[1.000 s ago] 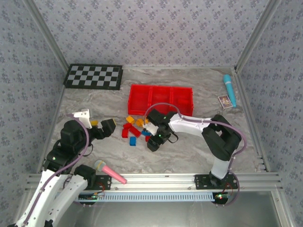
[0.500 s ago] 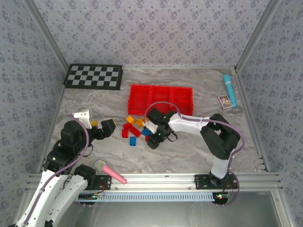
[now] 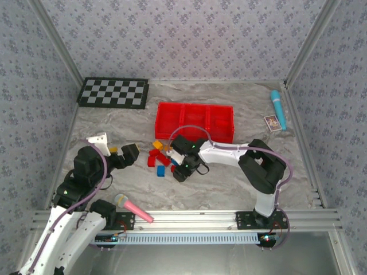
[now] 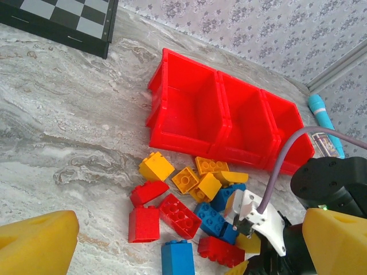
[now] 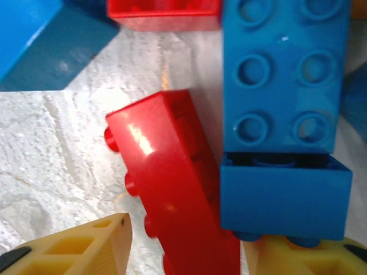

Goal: Sort the legos into containers by color
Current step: Pick up the lego from the center of the table.

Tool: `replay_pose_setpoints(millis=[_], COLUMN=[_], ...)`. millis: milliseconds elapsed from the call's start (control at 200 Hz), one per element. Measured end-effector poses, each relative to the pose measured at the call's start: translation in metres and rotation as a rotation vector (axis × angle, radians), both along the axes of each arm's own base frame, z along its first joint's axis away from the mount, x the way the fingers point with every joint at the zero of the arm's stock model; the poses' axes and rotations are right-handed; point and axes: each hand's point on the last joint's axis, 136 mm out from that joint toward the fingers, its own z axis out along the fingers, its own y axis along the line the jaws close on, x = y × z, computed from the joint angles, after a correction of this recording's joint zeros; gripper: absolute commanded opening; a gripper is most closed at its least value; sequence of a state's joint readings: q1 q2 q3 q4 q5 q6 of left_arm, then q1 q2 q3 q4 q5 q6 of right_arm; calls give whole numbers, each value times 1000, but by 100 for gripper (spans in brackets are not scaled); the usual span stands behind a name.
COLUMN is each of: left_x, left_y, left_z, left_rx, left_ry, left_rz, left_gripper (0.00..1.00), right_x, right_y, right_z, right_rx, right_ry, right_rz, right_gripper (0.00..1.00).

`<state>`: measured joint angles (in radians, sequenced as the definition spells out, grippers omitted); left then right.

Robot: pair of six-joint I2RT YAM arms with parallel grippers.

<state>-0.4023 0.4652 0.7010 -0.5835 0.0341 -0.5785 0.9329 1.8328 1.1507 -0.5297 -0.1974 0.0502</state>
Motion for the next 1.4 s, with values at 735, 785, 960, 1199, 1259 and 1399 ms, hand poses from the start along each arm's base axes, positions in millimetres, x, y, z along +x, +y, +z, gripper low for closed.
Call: replay_pose_setpoints(millis=[735, 785, 960, 1199, 1259, 1399], left_x=[-2, -2, -1, -1, -1, -1], left_y=[3, 3, 4, 4, 4, 5], left_z=[-13, -13, -17, -20, -20, -20], left_rx=[10, 11, 14, 13, 14, 15], left_ry=[37, 37, 44, 49, 51, 51], left_rz=[14, 17, 25, 27, 27, 30], left_gripper=[100, 100, 100, 100, 100, 100], right_x=[7, 5, 5, 3, 2, 1], right_y=[15, 15, 16, 15, 15, 14], right_z=[8, 7, 6, 8, 8, 8], right_rx=[-42, -50, -71, -87, -90, -94], right_ry=[-37, -35, -40, -43, -42, -40], right_rz=[22, 28, 44, 57, 59, 62], right_gripper=[42, 40, 33, 25, 22, 19])
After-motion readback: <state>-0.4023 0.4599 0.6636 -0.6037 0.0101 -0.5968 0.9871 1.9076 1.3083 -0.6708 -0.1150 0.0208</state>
